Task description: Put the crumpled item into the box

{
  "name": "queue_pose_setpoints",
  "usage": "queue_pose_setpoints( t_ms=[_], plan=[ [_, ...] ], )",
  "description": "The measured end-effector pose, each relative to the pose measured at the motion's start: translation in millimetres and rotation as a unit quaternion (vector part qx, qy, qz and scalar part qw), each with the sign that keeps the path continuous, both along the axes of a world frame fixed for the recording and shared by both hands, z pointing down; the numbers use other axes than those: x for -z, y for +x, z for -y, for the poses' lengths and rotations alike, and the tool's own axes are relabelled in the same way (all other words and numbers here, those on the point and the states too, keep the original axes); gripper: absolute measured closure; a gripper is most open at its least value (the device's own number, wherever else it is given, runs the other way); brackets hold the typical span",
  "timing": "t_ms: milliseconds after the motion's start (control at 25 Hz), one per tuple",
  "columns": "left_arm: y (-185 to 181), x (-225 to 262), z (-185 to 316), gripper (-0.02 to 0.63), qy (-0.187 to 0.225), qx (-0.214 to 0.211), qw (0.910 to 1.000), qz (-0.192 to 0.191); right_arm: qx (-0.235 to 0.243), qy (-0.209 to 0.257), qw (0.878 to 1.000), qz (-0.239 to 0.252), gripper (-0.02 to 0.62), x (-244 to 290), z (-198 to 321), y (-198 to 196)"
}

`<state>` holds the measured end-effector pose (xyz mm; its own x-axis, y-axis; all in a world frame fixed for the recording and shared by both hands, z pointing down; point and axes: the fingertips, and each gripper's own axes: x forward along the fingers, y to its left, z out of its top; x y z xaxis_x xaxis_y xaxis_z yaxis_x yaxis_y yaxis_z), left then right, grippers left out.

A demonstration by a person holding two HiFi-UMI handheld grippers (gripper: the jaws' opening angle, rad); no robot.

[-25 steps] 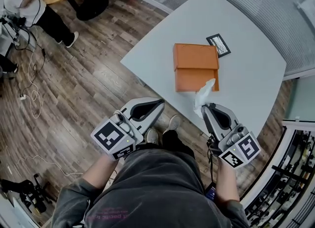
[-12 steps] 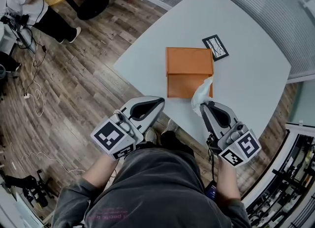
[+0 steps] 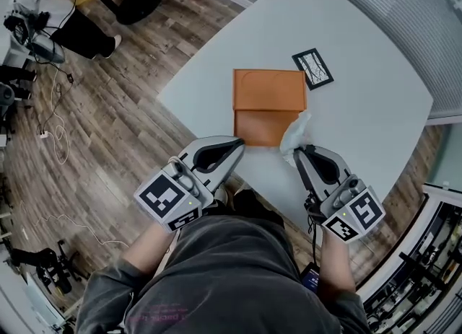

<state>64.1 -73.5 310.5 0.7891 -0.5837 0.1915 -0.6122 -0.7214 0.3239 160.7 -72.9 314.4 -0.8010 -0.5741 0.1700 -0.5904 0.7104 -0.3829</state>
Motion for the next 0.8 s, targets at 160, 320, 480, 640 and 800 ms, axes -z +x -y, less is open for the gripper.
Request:
queue_pose_setpoints(
  t_ms=[160,320,480,640,800],
  plan=[
    [13,-1,3,0.594,-0.002,-0.001,1.0000,0.006,0.003,0.001,1.000,0.001,0.589,0,10,8],
    [17,-4,6,0.594,-0.006,0.000,0.9999,0.012,0.002,0.002,1.000,0.003,0.589,-2,15,15],
    [18,-6,8,0.594,-0.008,0.003,0.9999,0.015,0.001,-0.002,1.000,0.003,0.589,-6,20,21],
    [13,-10,10,0.594,-0.009,0.006,0.9998,0.016,0.000,-0.002,1.000,0.002,0.589,-10,24,20],
    [5,-11,13,0.594,-0.012,0.003,0.9998,0.013,-0.008,-0.003,1.000,-0.009,0.589,-11,29,17]
  ],
)
